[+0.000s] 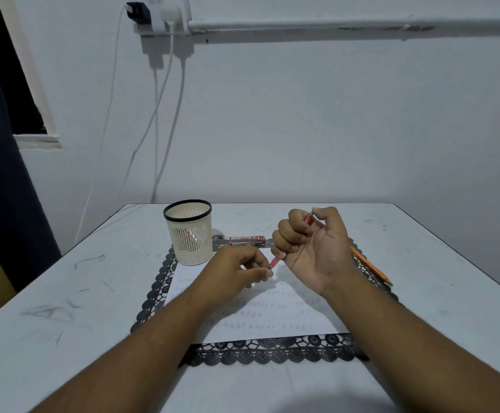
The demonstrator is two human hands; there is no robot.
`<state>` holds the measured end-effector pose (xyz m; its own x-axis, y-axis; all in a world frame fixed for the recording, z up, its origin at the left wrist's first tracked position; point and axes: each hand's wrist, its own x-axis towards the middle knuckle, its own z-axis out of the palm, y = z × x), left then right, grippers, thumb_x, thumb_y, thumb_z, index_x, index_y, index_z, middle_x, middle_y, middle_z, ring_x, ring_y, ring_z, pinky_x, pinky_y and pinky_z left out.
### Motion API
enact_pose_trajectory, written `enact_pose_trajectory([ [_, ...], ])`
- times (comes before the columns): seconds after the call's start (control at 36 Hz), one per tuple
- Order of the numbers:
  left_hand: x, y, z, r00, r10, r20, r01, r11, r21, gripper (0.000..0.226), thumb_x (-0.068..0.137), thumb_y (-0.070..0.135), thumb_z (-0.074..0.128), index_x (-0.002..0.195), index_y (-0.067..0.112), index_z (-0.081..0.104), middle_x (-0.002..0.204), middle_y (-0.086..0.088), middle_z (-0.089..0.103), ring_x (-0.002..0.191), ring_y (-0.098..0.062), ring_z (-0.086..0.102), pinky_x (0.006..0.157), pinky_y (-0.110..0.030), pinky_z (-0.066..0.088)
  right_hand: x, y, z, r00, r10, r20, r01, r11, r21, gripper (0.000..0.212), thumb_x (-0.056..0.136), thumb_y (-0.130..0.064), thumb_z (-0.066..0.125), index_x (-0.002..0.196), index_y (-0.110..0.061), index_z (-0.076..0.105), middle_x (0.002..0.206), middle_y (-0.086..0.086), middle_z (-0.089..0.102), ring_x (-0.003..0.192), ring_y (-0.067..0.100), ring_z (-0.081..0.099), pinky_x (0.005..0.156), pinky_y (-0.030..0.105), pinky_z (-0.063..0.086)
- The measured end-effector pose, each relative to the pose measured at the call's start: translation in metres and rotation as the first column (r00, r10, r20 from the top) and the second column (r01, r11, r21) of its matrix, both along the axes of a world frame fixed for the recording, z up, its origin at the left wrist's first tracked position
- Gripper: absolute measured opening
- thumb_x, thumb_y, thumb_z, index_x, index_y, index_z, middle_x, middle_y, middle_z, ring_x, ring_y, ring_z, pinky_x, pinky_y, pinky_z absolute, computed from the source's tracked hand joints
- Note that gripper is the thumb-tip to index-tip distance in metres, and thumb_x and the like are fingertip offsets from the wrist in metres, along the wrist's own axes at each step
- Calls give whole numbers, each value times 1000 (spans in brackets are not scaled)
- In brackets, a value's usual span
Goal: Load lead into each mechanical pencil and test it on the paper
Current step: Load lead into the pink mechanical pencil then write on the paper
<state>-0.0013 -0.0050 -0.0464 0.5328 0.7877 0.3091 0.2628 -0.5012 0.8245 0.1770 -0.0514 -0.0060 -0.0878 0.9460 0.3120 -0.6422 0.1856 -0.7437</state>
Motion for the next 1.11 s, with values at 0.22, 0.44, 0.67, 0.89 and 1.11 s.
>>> enact_pose_trajectory([
  [0.22, 0, 0, 0, 1000, 8, 9, -8, 1000, -5, 18, 89, 14, 79, 77, 27, 75, 78, 0, 74, 69, -9, 64, 68, -33, 57, 0, 0, 0, 1000, 21, 13, -22, 999, 41, 36, 87, -40, 40, 64, -19, 24, 61, 2, 18, 59, 18, 16, 59, 37, 18],
  [0.44, 0, 0, 0, 1000, 3, 18, -3, 1000, -6, 16, 89, 12, 79, 79, 24, 75, 77, 1, 74, 69, -9, 65, 67, -32, 56, 2, 0, -1, 1000, 27, 10, -27, 999, 38, 36, 85, -40, 40, 64, -18, 22, 61, 2, 17, 59, 18, 15, 59, 37, 16],
  [0.67, -4, 1, 3, 999, 18, 31, -19, 1000, 15, 15, 89, 12, 79, 80, 22, 75, 77, 1, 74, 67, -8, 65, 65, -29, 55, -1, 3, -3, 997, 41, -59, -37, 997, 73, 32, 82, -41, 45, 59, -21, 32, 57, -2, 26, 57, 17, 19, 58, 36, 20],
  [0.89, -1, 0, 1, 1000, 16, 9, -16, 1000, 11, 11, 89, 13, 79, 81, 20, 76, 77, 0, 75, 68, -9, 66, 66, -28, 55, 3, 3, -5, 998, 43, -51, -40, 997, 64, 33, 85, -40, 41, 63, -20, 28, 59, -1, 23, 57, 17, 21, 59, 36, 20],
  [1.11, -2, 1, 2, 1000, 24, -3, -23, 999, 30, 13, 87, 15, 81, 79, 25, 77, 77, 2, 75, 67, -8, 65, 66, -30, 55, 4, 2, -3, 998, 62, -31, -61, 997, 38, 35, 90, -40, 36, 67, -18, 23, 64, 2, 18, 59, 18, 19, 61, 37, 20],
])
